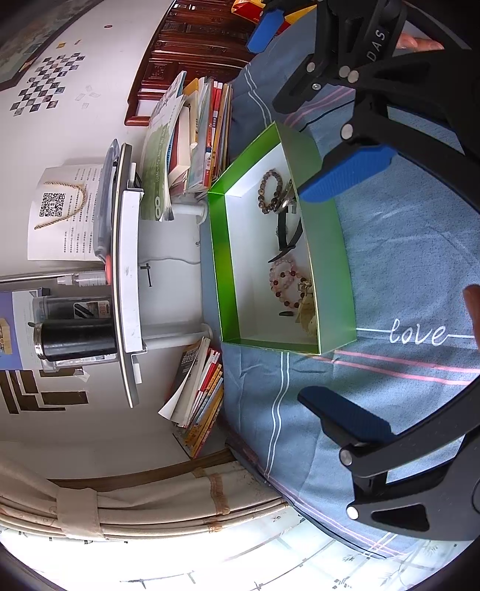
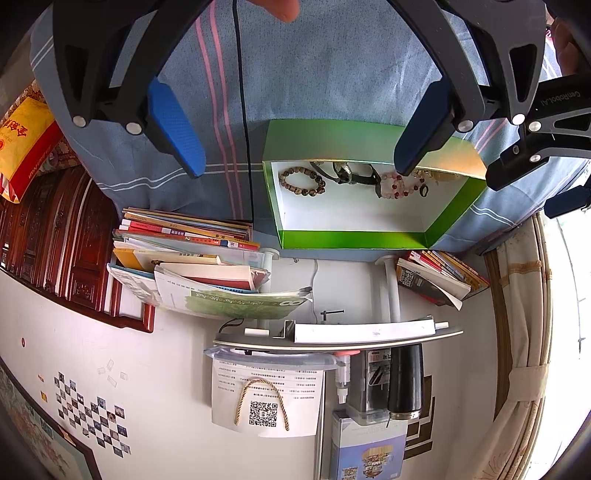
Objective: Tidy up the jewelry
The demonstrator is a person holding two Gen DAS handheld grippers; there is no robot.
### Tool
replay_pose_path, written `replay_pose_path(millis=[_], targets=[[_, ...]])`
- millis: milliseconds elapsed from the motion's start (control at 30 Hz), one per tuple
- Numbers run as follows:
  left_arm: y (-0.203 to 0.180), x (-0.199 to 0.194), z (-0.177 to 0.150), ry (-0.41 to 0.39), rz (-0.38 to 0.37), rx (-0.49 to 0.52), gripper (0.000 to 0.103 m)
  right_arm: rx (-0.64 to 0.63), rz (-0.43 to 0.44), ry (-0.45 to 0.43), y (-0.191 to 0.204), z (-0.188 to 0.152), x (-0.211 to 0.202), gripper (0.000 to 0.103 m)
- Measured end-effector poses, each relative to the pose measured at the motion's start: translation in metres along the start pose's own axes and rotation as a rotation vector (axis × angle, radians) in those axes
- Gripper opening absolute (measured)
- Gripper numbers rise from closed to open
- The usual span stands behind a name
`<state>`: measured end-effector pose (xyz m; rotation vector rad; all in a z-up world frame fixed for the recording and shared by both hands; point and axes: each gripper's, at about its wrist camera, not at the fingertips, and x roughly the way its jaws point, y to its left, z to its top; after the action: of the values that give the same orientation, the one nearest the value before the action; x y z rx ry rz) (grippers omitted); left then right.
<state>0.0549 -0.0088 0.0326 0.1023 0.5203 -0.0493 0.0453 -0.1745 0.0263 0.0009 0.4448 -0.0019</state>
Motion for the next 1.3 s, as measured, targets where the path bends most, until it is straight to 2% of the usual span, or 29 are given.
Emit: replay_pose_path(millis=[1300], targets=[[-0.0027, 0.0051, -0.0064, 0.025, -0.01, 0.017, 0.099, 0.007, -0.02, 0.022, -0.0022, -0.0076, 0.0041, 0.1]])
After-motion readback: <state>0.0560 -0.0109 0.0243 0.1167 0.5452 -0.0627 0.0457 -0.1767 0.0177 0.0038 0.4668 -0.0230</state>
